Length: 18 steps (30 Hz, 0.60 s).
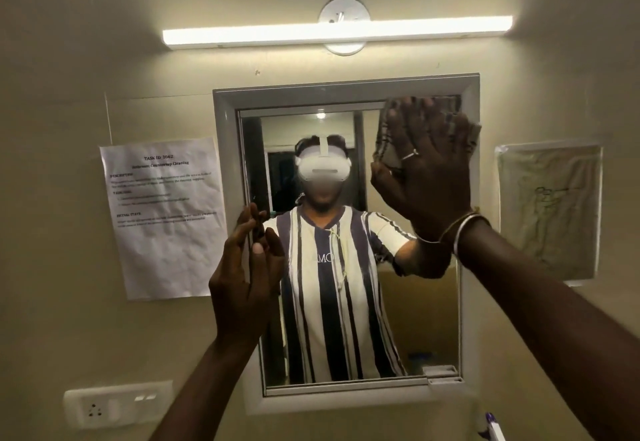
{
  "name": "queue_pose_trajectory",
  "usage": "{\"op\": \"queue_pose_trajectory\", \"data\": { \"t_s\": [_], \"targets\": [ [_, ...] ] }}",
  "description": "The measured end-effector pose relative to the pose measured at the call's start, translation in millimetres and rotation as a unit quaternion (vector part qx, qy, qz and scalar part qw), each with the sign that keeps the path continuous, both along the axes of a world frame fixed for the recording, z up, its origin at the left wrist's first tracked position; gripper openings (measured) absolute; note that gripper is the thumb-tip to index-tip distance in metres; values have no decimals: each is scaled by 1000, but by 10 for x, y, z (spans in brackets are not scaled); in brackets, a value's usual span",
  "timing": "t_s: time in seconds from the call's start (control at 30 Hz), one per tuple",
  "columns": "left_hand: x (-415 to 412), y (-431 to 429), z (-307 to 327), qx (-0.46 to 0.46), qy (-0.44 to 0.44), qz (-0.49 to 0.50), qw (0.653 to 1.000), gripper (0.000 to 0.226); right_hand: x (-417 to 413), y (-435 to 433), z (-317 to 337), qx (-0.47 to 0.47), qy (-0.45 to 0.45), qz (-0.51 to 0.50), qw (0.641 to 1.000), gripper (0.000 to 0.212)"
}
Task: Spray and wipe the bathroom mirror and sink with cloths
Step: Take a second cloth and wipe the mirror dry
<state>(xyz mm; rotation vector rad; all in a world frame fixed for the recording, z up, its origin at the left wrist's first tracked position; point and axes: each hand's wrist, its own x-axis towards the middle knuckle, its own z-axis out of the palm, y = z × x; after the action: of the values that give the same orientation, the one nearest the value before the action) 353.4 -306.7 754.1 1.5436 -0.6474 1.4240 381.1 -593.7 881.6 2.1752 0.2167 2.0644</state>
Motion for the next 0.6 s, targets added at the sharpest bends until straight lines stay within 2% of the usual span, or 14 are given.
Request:
{"op": "queue_pose_trajectory", "data": {
  "t_s": [0.2, 0.37, 0.6],
  "targets": [
    [5, 65, -13, 9, 1, -23, 1000, 39, -4, -1, -87, 56, -7, 0, 998, 77],
    [-2, 143, -32, 11, 6, -82, 997, 38, -11, 217, -151, 104, 5, 34, 994, 74],
    [33, 174, -43, 23, 1, -142, 990, 41, 46, 612, -159, 61, 31, 33, 997, 73]
  ]
}}
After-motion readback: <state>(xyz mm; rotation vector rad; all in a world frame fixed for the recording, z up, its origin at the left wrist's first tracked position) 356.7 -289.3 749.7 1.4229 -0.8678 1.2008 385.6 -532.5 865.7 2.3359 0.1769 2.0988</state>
